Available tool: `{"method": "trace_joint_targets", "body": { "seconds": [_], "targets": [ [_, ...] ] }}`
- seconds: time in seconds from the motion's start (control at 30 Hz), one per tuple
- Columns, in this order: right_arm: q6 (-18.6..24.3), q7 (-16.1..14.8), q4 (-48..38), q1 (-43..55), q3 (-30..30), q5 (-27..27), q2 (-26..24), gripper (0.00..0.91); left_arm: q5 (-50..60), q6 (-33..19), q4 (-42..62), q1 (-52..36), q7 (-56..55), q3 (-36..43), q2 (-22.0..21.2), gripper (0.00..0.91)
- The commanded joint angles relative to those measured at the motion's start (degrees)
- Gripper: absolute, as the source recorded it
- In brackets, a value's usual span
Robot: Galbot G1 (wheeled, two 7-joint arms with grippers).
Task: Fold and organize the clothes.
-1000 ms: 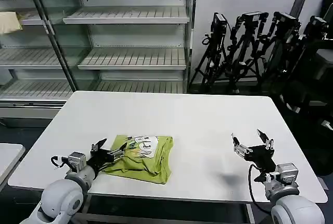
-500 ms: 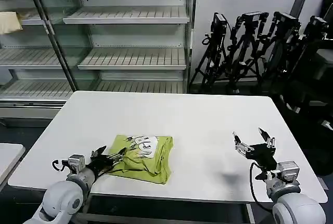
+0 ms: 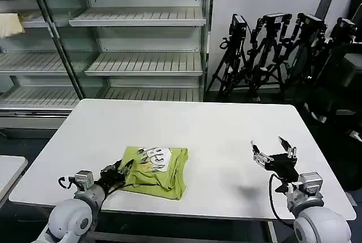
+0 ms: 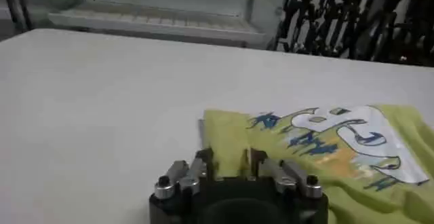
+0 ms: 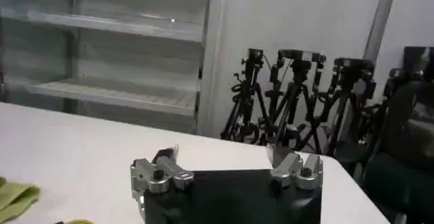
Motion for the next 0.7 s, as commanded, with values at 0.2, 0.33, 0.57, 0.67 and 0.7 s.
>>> {"method": "trace_joint_targets", "body": {
  "seconds": [0.2,0.33,0.57,0.67,0.7],
  "targets": [
    [-0.72,0.13,0.53,0.7,-0.76,-0.05,-0.2,0.907,3.19,-0.79,0.45,-1.21,1.68,-0.41,-0.44,0.01],
    [-0.91,0.03,0.52,1.07,-1.22,-0.11,-0.43,0.907,4.5,-0.2,-0.88,-0.75,3.1,-5.95,3.33,0.01],
    [-0.88,-0.16,-0.04,2.44,-2.4,-0.29,-0.41,0.907,13.45,0.24,1.55,1.46,9.99,-22.36,12.59,0.01],
    [-0.7,-0.46,-0.45,3.03,-2.45,-0.22,-0.42,0.907,18.83,-1.4,5.03,1.7,14.46,-29.18,18.59,0.01],
    [-0.66,-0.49,-0.54,3.16,-2.45,-0.21,-0.38,0.907,18.97,-1.59,6.36,1.74,15.74,-31.09,21.24,0.01]
  ]
}}
